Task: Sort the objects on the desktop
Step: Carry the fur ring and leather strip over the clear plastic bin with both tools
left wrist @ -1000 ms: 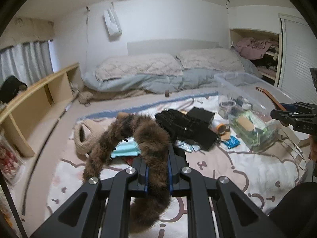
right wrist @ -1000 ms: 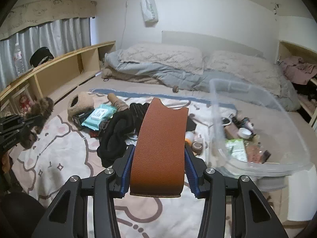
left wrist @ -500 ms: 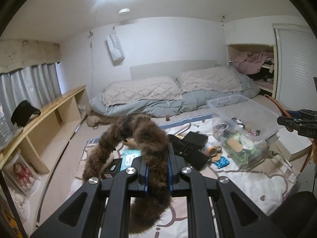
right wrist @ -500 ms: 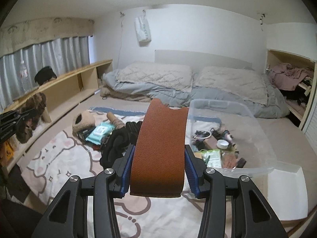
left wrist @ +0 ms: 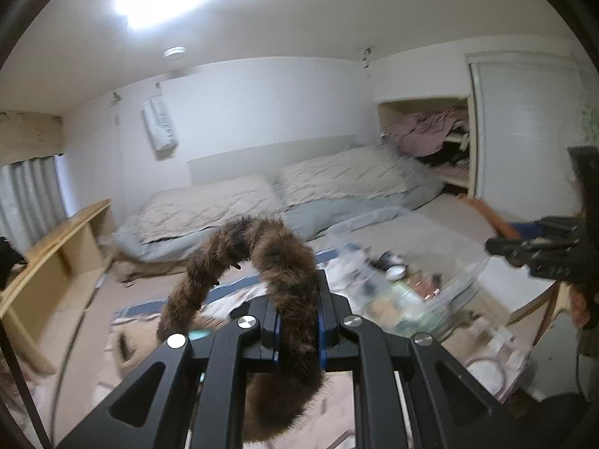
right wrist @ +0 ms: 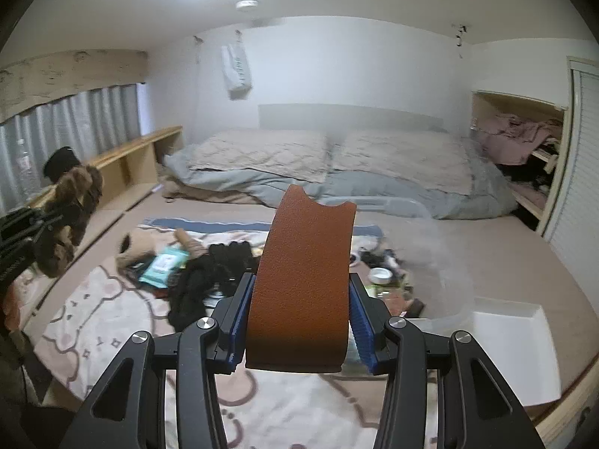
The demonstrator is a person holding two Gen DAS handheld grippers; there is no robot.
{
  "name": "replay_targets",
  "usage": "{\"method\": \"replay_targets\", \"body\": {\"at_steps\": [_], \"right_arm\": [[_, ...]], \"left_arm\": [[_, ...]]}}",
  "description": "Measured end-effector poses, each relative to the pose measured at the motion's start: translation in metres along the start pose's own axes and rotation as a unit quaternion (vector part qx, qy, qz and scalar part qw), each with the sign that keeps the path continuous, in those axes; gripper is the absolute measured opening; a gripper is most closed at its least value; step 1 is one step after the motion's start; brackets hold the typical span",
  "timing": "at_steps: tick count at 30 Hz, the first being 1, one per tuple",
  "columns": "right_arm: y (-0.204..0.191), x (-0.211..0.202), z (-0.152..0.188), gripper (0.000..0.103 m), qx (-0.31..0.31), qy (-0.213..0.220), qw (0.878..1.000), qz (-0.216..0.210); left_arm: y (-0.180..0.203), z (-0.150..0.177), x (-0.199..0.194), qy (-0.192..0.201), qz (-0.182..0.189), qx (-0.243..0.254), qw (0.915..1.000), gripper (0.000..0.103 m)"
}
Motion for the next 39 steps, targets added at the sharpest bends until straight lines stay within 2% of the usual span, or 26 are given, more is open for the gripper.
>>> {"method": "replay_targets", "body": {"at_steps": [4, 7, 11, 20, 24, 26, 31, 36, 39], "right_arm": [[0.018, 0.017, -0.014, 0.048, 0.021, -0.001, 1.000, 0.021], [0.023, 0.032, -0.019, 0.048, 0.037, -0.011, 0.999, 0.010], [0.031, 0.057, -0.020, 0.048, 0.025, -0.026, 0.999, 0.020], [0.073, 0.119, -0.021, 0.048, 0.065, -0.062, 0.995, 0.040], [0.087, 0.141, -0.018, 0.048, 0.072, -0.071, 0.993, 0.054], [0.095, 0.150, -0.014, 0.048, 0.085, -0.075, 0.992, 0.063], [0.108, 0.167, 0.006, 0.048, 0.059, -0.113, 0.987, 0.096], [0.122, 0.173, 0.024, 0.048, 0.071, -0.130, 0.983, 0.105], [0.130, 0.168, 0.029, 0.048, 0.085, -0.128, 0.982, 0.110]], "left_arm": [[0.011, -0.021, 0.019, 0.010, 0.026, -0.008, 0.9996, 0.014], [0.022, -0.036, 0.038, 0.013, 0.038, -0.008, 0.9992, 0.014], [0.045, -0.054, 0.065, 0.012, 0.055, 0.015, 0.9983, 0.014], [0.089, -0.087, 0.127, 0.018, 0.122, 0.036, 0.9917, 0.014], [0.104, -0.082, 0.157, 0.012, 0.146, 0.033, 0.9887, 0.014], [0.114, -0.076, 0.172, 0.007, 0.175, 0.030, 0.9840, 0.014], [0.129, -0.068, 0.199, 0.003, 0.209, 0.014, 0.9777, 0.014], [0.149, -0.052, 0.230, -0.024, 0.232, 0.000, 0.9723, 0.014], [0.165, -0.036, 0.248, -0.054, 0.243, -0.005, 0.9686, 0.014]]}}
Point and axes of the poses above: each gripper's, at about its wrist camera, not at the fingertips, and x roughly the way its jaws point, y to its right, z to its underside, the point moved 10 cm from there along x, roughly the way its jaws point, and after that the axes turned 5 degrees about z, right-handed, at the moved point
